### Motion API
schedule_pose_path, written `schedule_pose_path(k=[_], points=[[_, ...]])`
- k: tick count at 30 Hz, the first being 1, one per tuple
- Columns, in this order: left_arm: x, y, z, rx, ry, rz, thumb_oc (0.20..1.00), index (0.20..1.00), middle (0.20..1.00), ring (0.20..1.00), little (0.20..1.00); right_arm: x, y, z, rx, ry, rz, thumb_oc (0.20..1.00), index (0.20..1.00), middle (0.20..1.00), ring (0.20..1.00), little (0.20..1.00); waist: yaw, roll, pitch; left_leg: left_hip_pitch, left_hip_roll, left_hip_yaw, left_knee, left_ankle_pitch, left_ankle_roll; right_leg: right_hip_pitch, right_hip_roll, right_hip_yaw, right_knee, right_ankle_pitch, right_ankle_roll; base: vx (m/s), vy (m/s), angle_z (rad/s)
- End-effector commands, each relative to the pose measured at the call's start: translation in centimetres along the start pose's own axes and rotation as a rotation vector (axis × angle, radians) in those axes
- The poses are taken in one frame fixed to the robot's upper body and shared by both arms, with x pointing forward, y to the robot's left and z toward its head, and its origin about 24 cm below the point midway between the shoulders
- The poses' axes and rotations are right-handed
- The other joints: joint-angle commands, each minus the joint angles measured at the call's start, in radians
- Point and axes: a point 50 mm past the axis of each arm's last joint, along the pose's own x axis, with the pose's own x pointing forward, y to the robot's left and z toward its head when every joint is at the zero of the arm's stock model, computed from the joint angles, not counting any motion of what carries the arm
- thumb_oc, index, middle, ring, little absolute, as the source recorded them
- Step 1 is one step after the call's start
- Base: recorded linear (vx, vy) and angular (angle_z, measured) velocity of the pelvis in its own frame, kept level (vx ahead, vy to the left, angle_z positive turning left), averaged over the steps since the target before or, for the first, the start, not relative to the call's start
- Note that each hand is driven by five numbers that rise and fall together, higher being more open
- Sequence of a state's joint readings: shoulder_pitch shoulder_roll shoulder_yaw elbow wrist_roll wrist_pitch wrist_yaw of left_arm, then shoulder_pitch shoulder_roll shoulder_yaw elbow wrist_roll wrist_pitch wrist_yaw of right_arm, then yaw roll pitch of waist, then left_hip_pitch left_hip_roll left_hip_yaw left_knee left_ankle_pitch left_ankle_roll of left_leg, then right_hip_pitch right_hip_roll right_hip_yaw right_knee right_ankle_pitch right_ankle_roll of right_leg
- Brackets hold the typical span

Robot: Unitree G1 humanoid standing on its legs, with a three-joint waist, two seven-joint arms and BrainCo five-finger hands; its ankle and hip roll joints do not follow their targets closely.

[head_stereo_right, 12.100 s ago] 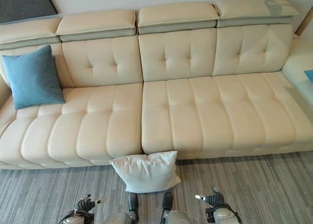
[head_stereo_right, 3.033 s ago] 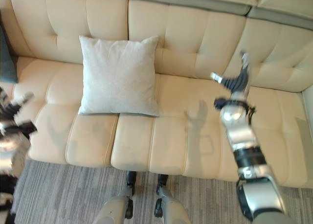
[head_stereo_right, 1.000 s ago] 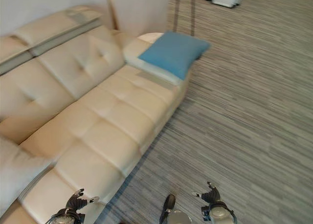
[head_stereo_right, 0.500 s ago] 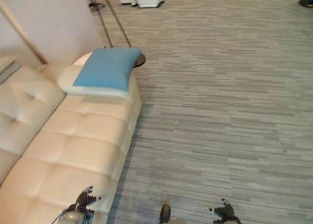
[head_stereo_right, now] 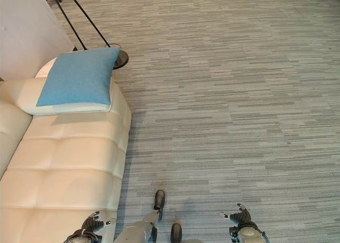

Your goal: Pick up all the scattered cushions and arrange them neatly on the sofa.

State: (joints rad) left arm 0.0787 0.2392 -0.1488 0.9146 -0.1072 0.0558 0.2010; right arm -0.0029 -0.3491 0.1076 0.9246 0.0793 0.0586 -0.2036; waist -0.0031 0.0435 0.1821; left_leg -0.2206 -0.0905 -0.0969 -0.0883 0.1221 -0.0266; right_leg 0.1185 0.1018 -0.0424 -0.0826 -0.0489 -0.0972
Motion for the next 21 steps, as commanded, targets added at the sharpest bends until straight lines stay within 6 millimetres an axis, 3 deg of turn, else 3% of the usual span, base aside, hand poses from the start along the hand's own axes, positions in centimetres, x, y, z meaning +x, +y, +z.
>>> schedule_pose_path(k=[1,4,5,6,7,10,12,14,18,20,21], points=[[0.4,1.5,1.9,-0.011,-0.072,0.051,1.000,1.000,1.000,1.000,1.000,-0.2,0.4,0.7,0.003,-0.055,0.022,1.000,1.000,1.000,1.000,1.000,0.021,-0.055,-0.037,0.065,-0.024,0.063,0.015,-0.039,0.050,0.014,-0.111,-0.005,0.248,-0.123,0.180,0.60,0.139,-0.37],[0.3,2.1,2.3,-0.006,-0.091,0.063,1.000,1.000,1.000,1.000,1.000,-0.1,0.8,1.6,-0.011,-0.084,0.041,1.000,1.000,1.000,1.000,1.000,0.026,-0.069,-0.006,0.112,-0.029,0.113,0.036,-0.099,0.086,-0.137,-0.167,-0.046,0.577,0.047,0.262,0.32,0.109,-0.44],[0.4,2.0,2.2,-0.006,-0.084,0.061,1.000,1.000,1.000,1.000,1.000,-0.2,0.8,1.5,-0.006,-0.082,0.039,1.000,1.000,1.000,1.000,1.000,0.024,-0.067,0.004,0.142,-0.032,0.129,0.039,-0.118,0.097,-0.168,-0.197,-0.071,0.646,0.089,0.267,0.31,0.147,-0.42],[0.4,1.9,2.3,-0.005,-0.086,0.061,1.000,1.000,1.000,1.000,1.000,-0.1,0.7,1.6,-0.002,-0.081,0.035,1.000,1.000,1.000,1.000,1.000,0.021,-0.056,0.012,0.174,-0.025,0.135,0.032,-0.130,0.104,-0.208,-0.216,-0.094,0.687,0.093,0.248,0.34,0.168,-0.31],[0.4,1.8,2.6,-0.006,-0.096,0.060,1.000,1.000,1.000,1.000,1.000,-0.1,0.7,1.6,0.005,-0.081,0.032,1.000,1.000,1.000,1.000,1.000,0.021,-0.043,0.025,0.204,-0.015,0.144,0.021,-0.140,0.107,-0.256,-0.230,-0.118,0.698,0.061,0.226,0.30,0.138,-0.10],[0.6,1.6,3.8,-0.019,-0.128,0.052,1.000,1.000,1.000,1.000,1.000,-0.1,0.4,1.6,0.036,-0.078,0.014,1.000,1.000,1.000,1.000,1.000,0.012,-0.011,0.062,0.258,0.011,0.139,0.022,-0.168,0.097,-0.341,-0.199,-0.148,0.543,-0.022,0.194,0.30,0.035,0.04],[0.6,1.5,4.3,-0.010,-0.139,0.052,1.000,1.000,1.000,1.000,1.000,-0.1,0.4,1.4,0.055,-0.067,0.007,1.000,1.000,1.000,1.000,1.000,0.006,-0.012,0.077,0.289,0.016,0.143,0.019,-0.188,0.085,-0.357,-0.173,-0.152,0.325,0.018,0.208,0.32,-0.070,0.19],[0.8,1.7,4.5,0.004,-0.142,0.061,1.000,1.000,1.000,1.000,1.000,-0.2,0.4,0.7,0.065,-0.038,-0.003,1.000,1.000,1.000,1.000,1.000,-0.003,-0.026,0.066,0.345,0.012,0.139,0.001,-0.211,0.062,-0.368,-0.130,-0.111,0.017,0.112,0.246,0.57,-0.177,0.04],[0.7,1.8,4.5,0.013,-0.148,0.061,1.000,1.000,1.000,1.000,1.000,-0.3,0.2,-0.2,0.056,-0.011,-0.012,1.000,1.000,1.000,1.000,1.000,-0.016,-0.027,0.046,0.404,0.016,0.115,0.003,-0.249,0.047,-0.366,-0.127,-0.109,-0.005,0.137,0.255,0.45,-0.137,0.18],[0.7,1.5,4.0,0.012,-0.133,0.052,1.000,1.000,1.000,1.000,1.000,-0.4,-0.2,-0.8,0.052,0.004,-0.019,1.000,1.000,1.000,1.000,1.000,-0.022,-0.021,0.022,0.430,0.028,0.101,0.039,-0.271,0.038,-0.332,-0.126,-0.114,-0.002,0.153,0.236,0.63,-0.201,0.26],[0.6,1.2,3.5,0.007,-0.116,0.043,1.000,1.000,1.000,1.000,1.000,-0.4,-0.4,-1.2,0.047,0.019,-0.025,1.000,1.000,1.000,1.000,1.000,-0.025,-0.013,0.009,0.429,0.040,0.098,0.102,-0.254,0.026,-0.322,-0.120,-0.116,0.023,0.147,0.223,0.56,-0.210,0.24]])
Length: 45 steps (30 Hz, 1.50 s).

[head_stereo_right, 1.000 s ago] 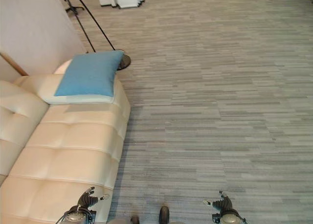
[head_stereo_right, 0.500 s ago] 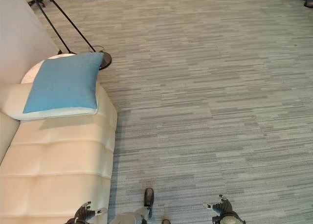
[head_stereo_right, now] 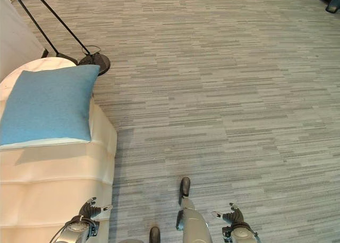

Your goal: Pick up all the scattered cushions and arrange them neatly on the sofa.

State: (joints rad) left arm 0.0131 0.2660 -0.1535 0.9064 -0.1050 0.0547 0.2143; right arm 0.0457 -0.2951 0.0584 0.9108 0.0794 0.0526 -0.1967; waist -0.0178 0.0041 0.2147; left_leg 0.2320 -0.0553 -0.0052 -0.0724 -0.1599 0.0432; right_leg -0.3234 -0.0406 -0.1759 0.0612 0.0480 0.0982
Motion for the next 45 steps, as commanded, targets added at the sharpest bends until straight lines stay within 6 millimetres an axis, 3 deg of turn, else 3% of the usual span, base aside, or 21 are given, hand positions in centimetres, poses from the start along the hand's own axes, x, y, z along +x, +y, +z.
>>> schedule_pose_path(k=[1,5,10,12,14,15,16,18,22,23,26,28,30,32,34,35,37,38,40,43,45], points=[[0.0,0.2,0.5,-0.016,-0.036,0.005,1.000,1.000,1.000,1.000,1.000,0.3,-1.9,0.4,-0.018,-0.019,-0.051,1.000,1.000,1.000,1.000,1.000,-0.009,0.033,-0.031,-0.032,0.017,0.006,0.135,0.049,-0.056,0.137,0.027,0.007,-0.111,0.037,0.017,0.59,-0.259,0.24],[-0.2,-0.2,0.1,-0.026,-0.024,-0.018,1.000,1.000,1.000,1.000,1.000,0.3,-2.0,1.0,-0.008,-0.047,-0.042,1.000,1.000,1.000,1.000,1.000,0.001,0.039,-0.032,-0.143,0.047,0.010,0.459,0.221,-0.112,0.245,0.051,-0.013,-0.100,-0.034,-0.039,0.44,-0.256,0.19],[-0.1,0.1,0.2,-0.052,-0.021,-0.008,1.000,1.000,1.000,1.000,1.000,0.4,-2.2,1.4,0.001,-0.052,-0.045,1.000,1.000,1.000,1.000,1.000,0.020,0.023,-0.007,-0.266,0.061,0.042,0.654,0.221,-0.098,0.326,0.056,-0.007,-0.094,-0.096,-0.080,0.35,-0.221,0.04],[-0.2,0.2,-0.1,-0.052,-0.012,0.003,1.000,1.000,1.000,1.000,1.000,0.5,-2.1,1.4,0.000,-0.045,-0.045,1.000,1.000,1.000,1.000,1.000,0.037,-0.001,-0.002,-0.373,0.036,0.099,0.525,0.115,-0.064,0.379,0.028,-0.028,-0.099,-0.114,-0.066,0.35,-0.121,0.07],[-0.3,0.2,-0.5,-0.047,-0.003,0.003,1.000,1.000,1.000,1.000,1.000,0.5,-2.1,1.2,-0.018,-0.036,-0.043,1.000,1.000,1.000,1.000,1.000,0.044,-0.005,-0.012,-0.378,0.026,0.110,0.392,0.102,-0.058,0.397,0.024,-0.031,-0.108,-0.126,-0.057,0.36,-0.022,-0.10],[-0.4,0.1,-0.9,-0.042,0.010,0.004,1.000,1.000,1.000,1.000,1.000,0.4,-2.0,0.9,-0.042,-0.027,-0.039,1.000,1.000,1.000,1.000,1.000,0.046,0.001,-0.021,-0.376,0.030,0.112,0.209,0.150,-0.067,0.419,0.025,-0.046,-0.110,-0.141,-0.051,0.31,0.007,-0.10],[-0.4,0.1,-0.9,-0.042,0.011,0.004,1.000,1.000,1.000,1.000,1.000,0.4,-2.0,0.9,-0.042,-0.027,-0.039,1.000,1.000,1.000,1.000,1.000,0.045,-0.001,-0.019,-0.366,0.027,0.112,0.193,0.158,-0.067,0.422,0.023,-0.046,-0.110,-0.142,-0.050,0.33,0.017,0.04],[-0.5,0.1,-1.3,-0.032,0.023,0.008,1.000,1.000,1.000,1.000,1.000,0.3,-2.1,0.4,-0.071,-0.012,-0.041,1.000,1.000,1.000,1.000,1.000,0.038,0.023,-0.026,-0.370,0.049,0.158,-0.015,0.276,-0.099,0.466,0.036,-0.081,-0.109,-0.164,-0.051,0.32,0.041,-0.17],[-0.5,0.2,-1.5,-0.019,0.034,0.009,1.000,1.000,1.000,1.000,1.000,0.4,-2.0,0.3,-0.065,-0.005,-0.041,1.000,1.000,1.000,1.000,1.000,0.028,0.022,-0.026,-0.402,0.067,0.267,-0.015,0.245,-0.118,0.509,0.029,-0.102,-0.110,-0.182,-0.041,0.32,0.089,0.63],[-0.5,0.4,-1.7,-0.026,0.043,0.016,1.000,1.000,1.000,1.000,1.000,0.4,-1.9,0.2,-0.064,0.005,-0.037,1.000,1.000,1.000,1.000,1.000,0.023,0.027,-0.039,-0.393,0.088,0.354,-0.015,0.272,-0.124,0.546,0.026,-0.126,-0.110,-0.193,-0.029,0.43,0.165,0.22],[-0.7,0.5,-2.5,-0.040,0.067,0.018,1.000,1.000,1.000,1.000,1.000,0.2,-1.4,-0.6,-0.078,0.028,-0.018,1.000,1.000,1.000,1.000,1.000,0.026,0.028,-0.082,-0.366,0.071,0.365,-0.015,0.281,-0.096,0.575,-0.009,-0.158,-0.083,-0.223,-0.004,0.45,0.216,0.25],[-0.8,0.4,-2.9,-0.036,0.079,0.013,1.000,1.000,1.000,1.000,1.000,0.1,-1.2,-1.0,-0.082,0.045,-0.008,1.000,1.000,1.000,1.000,1.000,0.031,0.020,-0.096,-0.355,0.056,0.356,-0.015,0.268,-0.084,0.569,-0.031,-0.166,-0.049,-0.219,0.005,0.47,0.260,0.35],[-0.8,0.8,-3.2,-0.032,0.093,0.030,1.000,1.000,1.000,1.000,1.000,0.0,-0.3,-1.2,-0.063,0.050,0.012,1.000,1.000,1.000,1.000,1.000,0.038,-0.005,-0.099,-0.307,0.016,0.321,-0.015,0.217,-0.040,0.522,-0.093,-0.153,0.148,-0.137,0.036,0.47,0.304,0.46],[-0.8,1.2,-3.1,-0.023,0.084,0.032,1.000,1.000,1.000,1.000,1.000,-0.2,0.3,-1.5,-0.063,0.059,0.033,1.000,1.000,1.000,1.000,1.000,0.034,-0.022,-0.088,-0.253,-0.041,0.259,-0.015,0.158,0.018,0.420,-0.150,-0.103,0.435,0.034,0.064,0.37,0.318,0.67],[-0.6,1.2,-2.7,-0.017,0.076,0.033,1.000,1.000,1.000,1.000,1.000,-0.1,0.4,-1.4,-0.078,0.061,0.039,1.000,1.000,1.000,1.000,1.000,0.026,-0.021,-0.070,-0.229,-0.060,0.230,-0.015,0.147,0.036,0.373,-0.158,-0.063,0.535,0.080,0.061,0.22,0.229,1.36],[-0.5,1.0,-2.2,-0.006,0.065,0.025,1.000,1.000,1.000,1.000,1.000,0.0,0.5,-1.2,-0.074,0.058,0.036,1.000,1.000,1.000,1.000,1.000,0.008,-0.008,-0.046,-0.205,-0.056,0.179,-0.015,0.140,0.048,0.261,-0.102,0.023,0.646,0.008,0.018,0.14,0.157,1.26],[-0.5,1.0,-2.2,-0.006,0.065,0.025,1.000,1.000,1.000,1.000,1.000,0.0,0.5,-1.2,-0.074,0.057,0.036,1.000,1.000,1.000,1.000,1.000,0.009,-0.008,-0.049,-0.209,-0.057,0.181,-0.015,0.141,0.048,0.254,-0.103,0.024,0.649,0.007,0.017,0.09,0.051,1.02],[-0.3,0.7,-1.4,0.006,0.044,0.016,1.000,1.000,1.000,1.000,1.000,-0.1,0.6,-1.2,-0.066,0.056,0.039,1.000,1.000,1.000,1.000,1.000,-0.005,0.006,-0.024,-0.182,-0.051,0.113,-0.015,0.151,0.042,0.177,-0.038,0.071,0.607,-0.104,-0.016,0.19,0.038,1.27],[-0.1,0.5,-0.7,0.013,0.021,0.008,1.000,1.000,1.000,1.000,1.000,-0.2,0.7,-1.7,-0.059,0.069,0.042,1.000,1.000,1.000,1.000,1.000,-0.015,0.014,-0.001,-0.152,-0.045,0.049,-0.015,0.158,0.034,0.150,0.005,0.096,0.493,-0.156,-0.040,0.20,0.008,1.12],[0.1,0.4,-0.5,0.025,0.022,0.001,1.000,1.000,1.000,1.000,1.000,-0.2,1.2,-1.9,-0.063,0.084,0.054,1.000,1.000,1.000,1.000,1.000,-0.020,0.003,0.020,-0.130,-0.054,-0.044,-0.015,0.156,0.021,0.129,0.121,0.266,0.199,-0.096,-0.017,0.19,-0.059,1.36],[0.2,0.5,-0.3,0.022,0.018,0.003,1.000,1.000,1.000,1.000,1.000,-0.3,1.3,-2.2,-0.068,0.093,0.059,1.000,1.000,1.000,1.000,1.000,-0.018,-0.013,0.022,-0.125,-0.066,-0.089,-0.015,0.151,0.012,0.118,0.137,0.313,0.070,-0.038,0.006,0.18,-0.065,0.84]])
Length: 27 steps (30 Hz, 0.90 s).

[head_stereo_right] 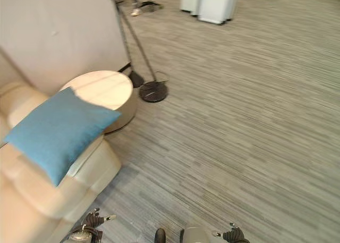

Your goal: Pick up all the scattered cushions and arrange them neatly on the sofa.

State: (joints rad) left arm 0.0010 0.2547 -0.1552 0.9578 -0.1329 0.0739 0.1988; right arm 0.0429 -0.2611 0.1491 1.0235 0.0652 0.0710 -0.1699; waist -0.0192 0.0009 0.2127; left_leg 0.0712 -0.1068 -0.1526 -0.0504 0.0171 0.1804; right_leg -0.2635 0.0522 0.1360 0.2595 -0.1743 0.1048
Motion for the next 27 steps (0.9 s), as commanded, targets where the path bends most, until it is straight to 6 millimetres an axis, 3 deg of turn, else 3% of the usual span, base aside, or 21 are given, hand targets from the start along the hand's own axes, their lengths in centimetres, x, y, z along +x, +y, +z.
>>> schedule_pose_path(k=[1,3,6,7,8,10,11,12,13,14,15,16,18,19,21,25,26,27], points=[[0.1,0.9,0.7,0.041,-0.044,0.025,1.000,1.000,1.000,1.000,1.000,0.1,-1.1,0.5,0.029,-0.022,-0.034,1.000,1.000,1.000,1.000,1.000,-0.021,-0.009,0.026,0.039,-0.014,0.054,-0.037,-0.027,-0.125,0.064,0.043,-0.002,-0.136,0.187,-0.001,0.26,-0.081,1.03],[0.1,1.1,0.3,0.042,-0.030,0.028,1.000,1.000,1.000,1.000,1.000,0.1,-1.1,0.5,0.013,-0.028,-0.030,1.000,1.000,1.000,1.000,1.000,-0.024,-0.027,0.026,0.066,-0.026,0.005,-0.037,-0.046,-0.137,0.069,0.036,-0.028,-0.229,0.236,0.013,0.35,-0.109,1.16],[-0.1,0.6,-0.7,0.033,0.001,0.018,1.000,1.000,1.000,1.000,1.000,0.1,-0.9,0.3,0.008,-0.025,-0.022,1.000,1.000,1.000,1.000,1.000,-0.017,-0.039,-0.006,0.080,-0.021,-0.004,0.007,-0.097,-0.141,0.141,0.015,-0.045,-0.279,0.247,-0.007,0.34,-0.113,0.91],[-0.1,0.6,-0.7,0.033,0.001,0.018,1.000,1.000,1.000,1.000,1.000,0.1,-0.9,0.3,0.008,-0.025,-0.022,1.000,1.000,1.000,1.000,1.000,-0.017,-0.039,-0.006,0.080,-0.021,-0.004,0.007,-0.097,-0.141,0.141,0.015,-0.045,-0.279,0.247,-0.007,0.49,-0.242,0.65],[-0.1,0.7,-0.9,-0.013,0.012,0.018,1.000,1.000,1.000,1.000,1.000,0.1,-1.1,0.5,0.009,-0.034,-0.021,1.000,1.000,1.000,1.000,1.000,-0.014,-0.046,-0.027,0.055,0.005,0.010,0.119,-0.131,-0.164,0.195,0.002,-0.109,-0.288,0.216,-0.031,0.35,-0.196,0.40],[-0.1,0.7,-0.9,-0.013,0.012,0.018,1.000,1.000,1.000,1.000,1.000,0.1,-1.1,0.6,0.008,-0.034,-0.021,1.000,1.000,1.000,1.000,1.000,-0.017,-0.045,-0.027,0.053,0.005,0.008,0.124,-0.133,-0.164,0.195,0.002,-0.111,-0.288,0.216,-0.031,0.25,-0.128,0.47],[-0.1,0.6,-0.7,-0.042,0.010,0.014,1.000,1.000,1.000,1.000,1.000,0.2,-1.3,1.1,0.000,-0.053,-0.026,1.000,1.000,1.000,1.000,1.000,-0.011,-0.046,-0.012,-0.029,0.011,0.061,0.306,-0.108,-0.192,0.228,-0.014,-0.152,-0.284,0.193,-0.045,0.15,-0.059,1.01],[-0.1,0.6,-0.7,-0.042,0.010,0.014,1.000,1.000,1.000,1.000,1.000,0.2,-1.3,1.1,0.000,-0.052,-0.026,1.000,1.000,1.000,1.000,1.000,-0.012,-0.043,-0.010,-0.025,0.014,0.060,0.308,-0.114,-0.193,0.232,-0.011,-0.153,-0.283,0.190,-0.046,0.18,-0.082,1.18],[-0.1,0.5,-0.3,-0.066,-0.006,0.012,1.000,1.000,1.000,1.000,1.000,0.3,-1.7,1.4,-0.007,-0.061,-0.032,1.000,1.000,1.000,1.000,1.000,-0.004,-0.039,0.010,-0.090,0.014,0.088,0.423,-0.092,-0.207,0.246,-0.019,-0.177,-0.277,0.178,-0.054,0.13,-0.120,1.19],[-0.1,0.9,-0.1,-0.102,-0.016,0.017,1.000,1.000,1.000,1.000,1.000,0.4,-2.2,1.7,-0.042,-0.067,-0.045,1.000,1.000,1.000,1.000,1.000,0.016,-0.039,0.044,-0.191,0.042,0.174,0.528,-0.076,-0.207,0.269,-0.032,-0.240,-0.265,0.142,-0.072,0.12,-0.120,0.78],[-0.1,0.9,-0.1,-0.102,-0.016,0.017,1.000,1.000,1.000,1.000,1.000,0.4,-2.2,1.7,-0.042,-0.067,-0.045,1.000,1.000,1.000,1.000,1.000,0.017,-0.039,0.044,-0.192,0.042,0.174,0.529,-0.076,-0.207,0.268,-0.032,-0.240,-0.264,0.142,-0.072,0.14,-0.138,0.62],[-0.1,1.0,-0.2,-0.104,-0.009,0.021,1.000,1.000,1.000,1.000,1.000,0.4,-2.2,1.5,-0.050,-0.056,-0.046,1.000,1.000,1.000,1.000,1.000,0.016,-0.044,0.045,-0.204,0.069,0.225,0.476,-0.092,-0.192,0.282,-0.046,-0.271,-0.266,0.125,-0.075,0.06,-0.041,0.57],[-0.1,1.1,-0.3,-0.099,-0.004,0.022,1.000,1.000,1.000,1.000,1.000,0.4,-2.1,1.4,-0.048,-0.051,-0.045,1.000,1.000,1.000,1.000,1.000,0.016,-0.049,0.044,-0.224,0.074,0.244,0.437,-0.113,-0.180,0.289,-0.056,-0.293,-0.268,0.115,-0.075,0.20,-0.048,0.79],[-0.1,1.4,-1.3,-0.077,0.028,0.035,1.000,1.000,1.000,1.000,1.000,0.3,-1.9,1.5,-0.052,-0.054,-0.044,1.000,1.000,1.000,1.000,1.000,0.013,-0.045,0.034,-0.224,0.076,0.258,0.187,-0.029,-0.188,0.314,-0.051,-0.344,-0.279,0.092,-0.077,0.37,-0.025,0.83],[-0.2,1.4,-1.9,-0.066,0.051,0.037,1.000,1.000,1.000,1.000,1.000,0.3,-1.7,1.6,-0.073,-0.061,-0.039,1.000,1.000,1.000,1.000,1.000,0.009,-0.031,0.029,-0.235,0.090,0.281,0.009,0.065,-0.215,0.341,-0.038,-0.368,-0.284,0.066,-0.083,0.40,0.047,1.05],[-0.3,1.7,-2.8,-0.075,0.093,0.055,1.000,1.000,1.000,1.000,1.000,0.4,-1.5,2.5,-0.098,-0.088,-0.033,1.000,1.000,1.000,1.000,1.000,0.019,-0.033,0.025,-0.285,0.108,0.323,-0.037,0.089,-0.249,0.407,-0.028,-0.383,-0.314,0.061,-0.078,0.29,0.084,0.70],[-0.5,1.9,-3.7,-0.086,0.122,0.062,1.000,1.000,1.000,1.000,1.000,0.3,-1.3,2.4,-0.116,-0.085,-0.025,1.000,1.000,1.000,1.000,1.000,0.022,-0.035,0.009,-0.264,0.112,0.319,-0.037,0.077,-0.237,0.428,-0.024,-0.374,-0.317,0.047,-0.072,0.62,0.209,0.06],[-0.6,1.8,-4.1,-0.102,0.135,0.064,1.000,1.000,1.000,1.000,1.000,0.3,-1.0,2.6,-0.127,-0.096,-0.017,1.000,1.000,1.000,1.000,1.000,0.024,-0.039,-0.002,-0.265,0.109,0.314,-0.037,0.107,-0.238,0.450,-0.025,-0.384,-0.326,0.032,-0.064,0.43,0.161,-0.17]])
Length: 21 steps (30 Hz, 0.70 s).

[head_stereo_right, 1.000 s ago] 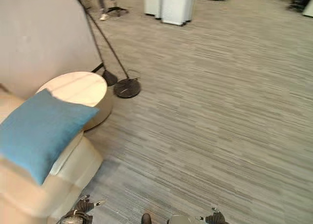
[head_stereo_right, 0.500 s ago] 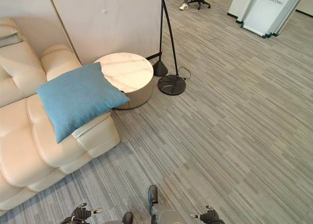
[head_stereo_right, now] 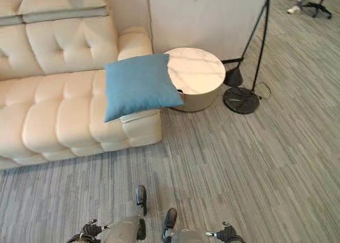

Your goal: Pick up all the scattered cushions and arrange them neatly on the sofa.

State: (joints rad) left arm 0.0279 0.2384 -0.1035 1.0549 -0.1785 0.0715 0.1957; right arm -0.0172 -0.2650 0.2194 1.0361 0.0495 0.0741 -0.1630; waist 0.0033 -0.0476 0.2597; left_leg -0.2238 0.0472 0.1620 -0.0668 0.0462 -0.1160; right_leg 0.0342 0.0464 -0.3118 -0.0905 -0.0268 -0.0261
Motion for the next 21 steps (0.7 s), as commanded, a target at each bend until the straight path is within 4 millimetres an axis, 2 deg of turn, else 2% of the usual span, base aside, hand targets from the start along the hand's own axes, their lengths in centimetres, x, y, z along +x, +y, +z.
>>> schedule_pose_path(k=[1,3,5,6,7,8,9,10,11,12,14,15,17,19,20,21], points=[[-0.1,1.6,-0.8,-0.025,0.006,0.042,1.000,1.000,1.000,1.000,1.000,-0.1,-1.6,0.3,-0.054,-0.039,-0.044,1.000,1.000,1.000,1.000,1.000,0.003,0.008,-0.056,0.035,-0.046,0.000,-0.020,0.087,0.059,0.153,-0.023,0.069,0.028,-0.119,0.064,0.46,0.201,-0.26],[-0.1,1.7,-1.4,-0.019,0.030,0.047,1.000,1.000,1.000,1.000,1.000,-0.1,-1.4,0.5,-0.054,-0.047,-0.039,1.000,1.000,1.000,1.000,1.000,0.010,-0.008,-0.071,0.068,-0.063,0.001,-0.020,0.079,0.082,0.160,-0.048,0.080,0.077,-0.142,0.074,0.42,0.202,-0.16],[-0.1,2.0,-1.7,-0.010,0.045,0.057,1.000,1.000,1.000,1.000,1.000,-0.1,-1.1,0.7,-0.053,-0.061,-0.026,1.000,1.000,1.000,1.000,1.000,0.015,-0.025,-0.076,0.108,-0.079,0.007,-0.020,0.046,0.109,0.123,-0.087,0.077,0.250,-0.150,0.103,0.35,0.188,0.02],[-0.1,2.0,-1.7,-0.010,0.045,0.057,1.000,1.000,1.000,1.000,1.000,-0.1,-1.1,0.7,-0.053,-0.061,-0.026,1.000,1.000,1.000,1.000,1.000,0.015,-0.026,-0.076,0.108,-0.080,0.008,-0.020,0.046,0.110,0.122,-0.088,0.078,0.252,-0.152,0.104,0.25,0.247,0.02],[0.0,2.3,-1.2,-0.016,0.029,0.065,1.000,1.000,1.000,1.000,1.000,-0.1,-1.0,1.2,-0.053,-0.078,-0.020,1.000,1.000,1.000,1.000,1.000,0.013,-0.027,-0.056,0.142,-0.093,0.011,-0.020,0.022,0.139,0.006,-0.137,0.084,0.479,-0.088,0.123,0.19,0.238,-0.07],[0.0,2.3,-1.0,-0.011,0.025,0.067,1.000,1.000,1.000,1.000,1.000,-0.1,-1.0,1.5,-0.051,-0.091,-0.022,1.000,1.000,1.000,1.000,1.000,0.007,-0.027,-0.045,0.158,-0.104,0.011,-0.020,0.010,0.151,-0.032,-0.159,0.090,0.570,-0.042,0.128,0.18,0.237,-0.16],[0.0,2.3,-1.0,-0.011,0.025,0.067,1.000,1.000,1.000,1.000,1.000,-0.1,-1.0,1.5,-0.052,-0.091,-0.022,1.000,1.000,1.000,1.000,1.000,0.006,-0.027,-0.048,0.155,-0.104,0.011,-0.020,0.011,0.151,-0.036,-0.159,0.090,0.572,-0.042,0.127,0.14,0.147,-0.06],[0.1,2.2,-0.5,-0.006,0.008,0.065,1.000,1.000,1.000,1.000,1.000,-0.2,-0.9,1.6,-0.046,-0.096,-0.022,1.000,1.000,1.000,1.000,1.000,-0.002,-0.024,-0.036,0.174,-0.110,0.008,-0.020,-0.005,0.158,-0.077,-0.174,0.097,0.636,-0.014,0.122,0.19,0.162,0.23],[0.1,2.2,0.2,-0.014,-0.012,0.069,1.000,1.000,1.000,1.000,1.000,-0.2,-0.7,2.0,-0.031,-0.104,-0.024,1.000,1.000,1.000,1.000,1.000,-0.008,-0.012,-0.013,0.208,-0.105,0.002,-0.020,-0.031,0.158,-0.148,-0.178,0.110,0.670,-0.042,0.112,0.20,0.167,0.35],[0.2,2.2,0.7,-0.016,-0.024,0.070,1.000,1.000,1.000,1.000,1.000,-0.1,-0.7,2.1,-0.025,-0.104,-0.025,1.000,1.000,1.000,1.000,1.000,-0.007,-0.002,0.001,0.210,-0.094,0.005,-0.020,-0.028,0.159,-0.185,-0.166,0.108,0.646,-0.055,0.096,0.20,0.104,0.30],[0.2,2.2,1.1,-0.014,-0.036,0.068,1.000,1.000,1.000,1.000,1.000,-0.1,-0.7,2.3,-0.015,-0.105,-0.029,1.000,1.000,1.000,1.000,1.000,-0.009,0.012,0.015,0.231,-0.084,0.000,-0.020,-0.035,0.156,-0.208,-0.141,0.123,0.542,-0.067,0.094,0.14,0.011,0.41],[0.2,2.2,1.1,-0.014,-0.036,0.068,1.000,1.000,1.000,1.000,1.000,-0.1,-0.7,2.3,-0.015,-0.105,-0.029,1.000,1.000,1.000,1.000,1.000,-0.009,0.012,0.015,0.231,-0.084,0.001,-0.020,-0.035,0.156,-0.208,-0.140,0.123,0.542,-0.067,0.094,0.21,-0.016,0.46],[0.3,2.2,1.2,-0.002,-0.040,0.069,1.000,1.000,1.000,1.000,1.000,-0.1,-0.8,2.1,0.004,-0.095,-0.036,1.000,1.000,1.000,1.000,1.000,-0.020,0.011,0.016,0.262,-0.089,-0.006,-0.020,-0.056,0.152,-0.209,-0.080,0.206,0.286,0.002,0.123,0.27,-0.050,0.17],[0.3,2.4,1.3,0.005,-0.042,0.074,1.000,1.000,1.000,1.000,1.000,-0.1,-1.0,1.8,0.018,-0.085,-0.038,1.000,1.000,1.000,1.000,1.000,-0.027,0.005,0.010,0.279,-0.098,-0.010,-0.020,-0.067,0.149,-0.229,-0.059,0.264,0.156,0.066,0.143,0.21,-0.054,-0.04],[0.3,2.4,1.3,0.005,-0.042,0.074,1.000,1.000,1.000,1.000,1.000,-0.1,-1.0,1.8,0.018,-0.085,-0.038,1.000,1.000,1.000,1.000,1.000,-0.027,0.006,0.012,0.281,-0.097,-0.010,-0.020,-0.068,0.149,-0.224,-0.058,0.263,0.150,0.069,0.143,0.28,-0.089,-0.02],[0.3,2.6,1.5,0.004,-0.052,0.078,1.000,1.000,1.000,1.000,1.000,-0.2,-1.2,1.3,0.028,-0.072,-0.046,1.000,1.000,1.000,1.000,1.000,-0.037,0.001,0.008,0.302,-0.104,-0.018,-0.020,-0.081,0.142,-0.234,-0.059,0.276,0.056,0.109,0.159,0.20,-0.063,0.09]])
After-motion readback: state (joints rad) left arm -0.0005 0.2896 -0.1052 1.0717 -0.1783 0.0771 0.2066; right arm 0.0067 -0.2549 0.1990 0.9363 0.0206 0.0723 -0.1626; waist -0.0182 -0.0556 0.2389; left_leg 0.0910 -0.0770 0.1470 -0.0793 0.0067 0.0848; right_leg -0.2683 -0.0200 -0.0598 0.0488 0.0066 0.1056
